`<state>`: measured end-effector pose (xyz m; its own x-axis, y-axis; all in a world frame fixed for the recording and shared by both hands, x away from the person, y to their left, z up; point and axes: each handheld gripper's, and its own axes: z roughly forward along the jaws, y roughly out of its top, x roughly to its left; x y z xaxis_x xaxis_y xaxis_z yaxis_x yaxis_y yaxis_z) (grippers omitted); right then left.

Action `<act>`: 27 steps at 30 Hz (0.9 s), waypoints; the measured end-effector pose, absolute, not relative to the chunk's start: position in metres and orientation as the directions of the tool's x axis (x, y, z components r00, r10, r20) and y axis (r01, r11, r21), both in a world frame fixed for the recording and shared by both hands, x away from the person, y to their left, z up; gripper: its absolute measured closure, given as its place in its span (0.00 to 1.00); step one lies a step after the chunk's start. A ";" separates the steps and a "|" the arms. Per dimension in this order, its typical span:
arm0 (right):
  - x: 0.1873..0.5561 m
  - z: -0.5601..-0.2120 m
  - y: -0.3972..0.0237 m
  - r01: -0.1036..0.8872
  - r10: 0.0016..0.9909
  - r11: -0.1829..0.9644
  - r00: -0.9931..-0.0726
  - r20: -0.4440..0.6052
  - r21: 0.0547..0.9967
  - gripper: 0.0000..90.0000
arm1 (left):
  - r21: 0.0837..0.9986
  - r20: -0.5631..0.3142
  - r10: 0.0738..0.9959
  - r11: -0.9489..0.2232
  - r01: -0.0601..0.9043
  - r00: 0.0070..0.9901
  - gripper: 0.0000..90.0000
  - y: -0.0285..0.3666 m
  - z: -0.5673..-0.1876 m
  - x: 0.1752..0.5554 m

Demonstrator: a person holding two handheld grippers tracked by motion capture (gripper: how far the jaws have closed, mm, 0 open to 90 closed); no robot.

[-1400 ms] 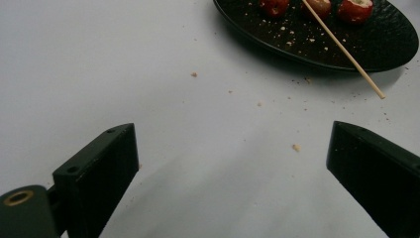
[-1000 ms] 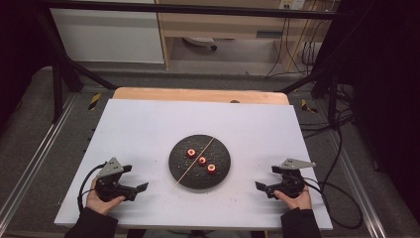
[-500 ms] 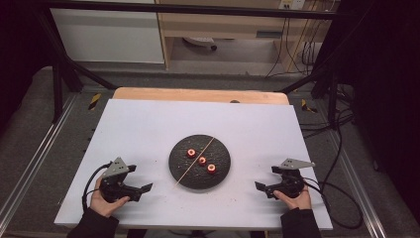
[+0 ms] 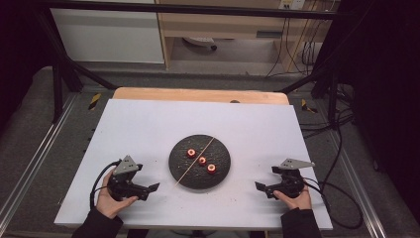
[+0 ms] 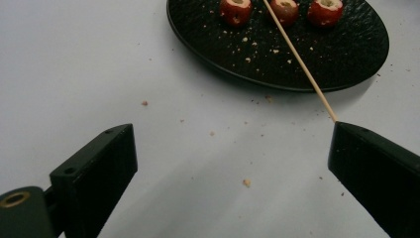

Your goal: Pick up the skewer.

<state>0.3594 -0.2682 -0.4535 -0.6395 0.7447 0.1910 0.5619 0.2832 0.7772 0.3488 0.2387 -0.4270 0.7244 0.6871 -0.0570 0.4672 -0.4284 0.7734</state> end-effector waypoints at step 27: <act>0.360 -0.454 -0.267 0.572 0.746 0.285 -0.637 0.197 0.769 0.01 | 0.714 -0.029 0.665 -0.508 0.481 0.746 0.13 0.175 -0.404 0.368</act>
